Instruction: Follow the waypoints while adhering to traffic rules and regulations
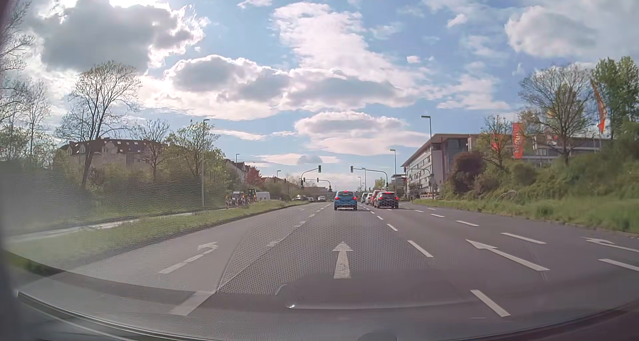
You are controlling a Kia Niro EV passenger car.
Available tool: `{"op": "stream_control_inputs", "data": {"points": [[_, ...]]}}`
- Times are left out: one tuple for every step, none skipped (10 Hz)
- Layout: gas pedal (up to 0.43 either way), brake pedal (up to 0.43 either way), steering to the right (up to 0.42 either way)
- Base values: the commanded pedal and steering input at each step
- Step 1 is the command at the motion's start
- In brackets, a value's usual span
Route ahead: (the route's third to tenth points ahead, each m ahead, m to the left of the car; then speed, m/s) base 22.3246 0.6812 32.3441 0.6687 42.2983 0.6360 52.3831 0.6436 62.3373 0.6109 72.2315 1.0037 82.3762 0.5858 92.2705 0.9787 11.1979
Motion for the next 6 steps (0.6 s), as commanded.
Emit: {"op": "stream_control_inputs", "data": {"points": [[0.150,0.000,-0.003],[0.150,0.000,-0.004],[0.150,0.000,-0.003],[0.157,0.000,-0.003],[0.157,0.000,-0.004],[0.157,0.000,-0.003]]}}
